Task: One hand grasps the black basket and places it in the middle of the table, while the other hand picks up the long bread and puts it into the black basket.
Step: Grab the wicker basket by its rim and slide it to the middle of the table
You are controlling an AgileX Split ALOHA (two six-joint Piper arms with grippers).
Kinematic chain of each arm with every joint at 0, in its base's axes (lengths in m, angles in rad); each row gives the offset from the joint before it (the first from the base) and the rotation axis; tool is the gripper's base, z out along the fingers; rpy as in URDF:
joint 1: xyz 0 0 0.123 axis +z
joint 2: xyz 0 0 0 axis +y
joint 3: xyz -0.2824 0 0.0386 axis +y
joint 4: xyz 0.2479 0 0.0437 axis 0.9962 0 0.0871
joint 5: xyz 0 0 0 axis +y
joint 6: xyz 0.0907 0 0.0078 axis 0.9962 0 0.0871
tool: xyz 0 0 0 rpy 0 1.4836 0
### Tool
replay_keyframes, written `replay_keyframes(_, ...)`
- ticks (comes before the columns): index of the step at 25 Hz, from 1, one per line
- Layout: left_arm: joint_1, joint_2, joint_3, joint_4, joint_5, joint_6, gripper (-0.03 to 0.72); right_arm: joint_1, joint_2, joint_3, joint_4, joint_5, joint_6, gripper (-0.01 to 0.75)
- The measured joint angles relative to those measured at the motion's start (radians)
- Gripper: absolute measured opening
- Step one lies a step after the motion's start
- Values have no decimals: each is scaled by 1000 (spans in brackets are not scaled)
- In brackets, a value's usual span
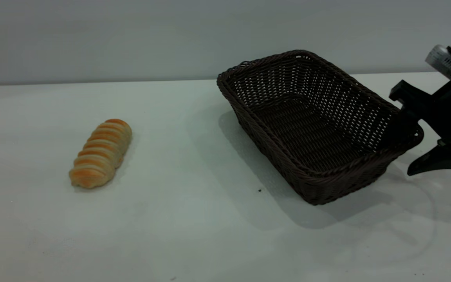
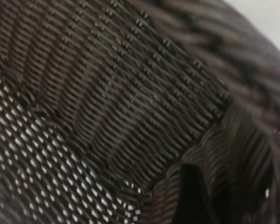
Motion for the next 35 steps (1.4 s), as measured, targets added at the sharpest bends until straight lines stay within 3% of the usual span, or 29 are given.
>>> replay_keyframes(9,0,1,0,0,2,0,487,0,12,-10,67,-68,1,501)
replay_keyframes(16,0,1,0,0,2,0,487,47,79,-48,99,-83,-21,356)
replay_keyframes(22,0,1,0,0,2,0,487,74,96,-71,106,-80,-16,178)
replay_keyframes(30,0,1,0,0,3,0,487,80,54,-86,-140,-35,-13,176)
replay_keyframes(35,0,1,0,-1,3,0,487,93,51,-192,-384,96,69,176)
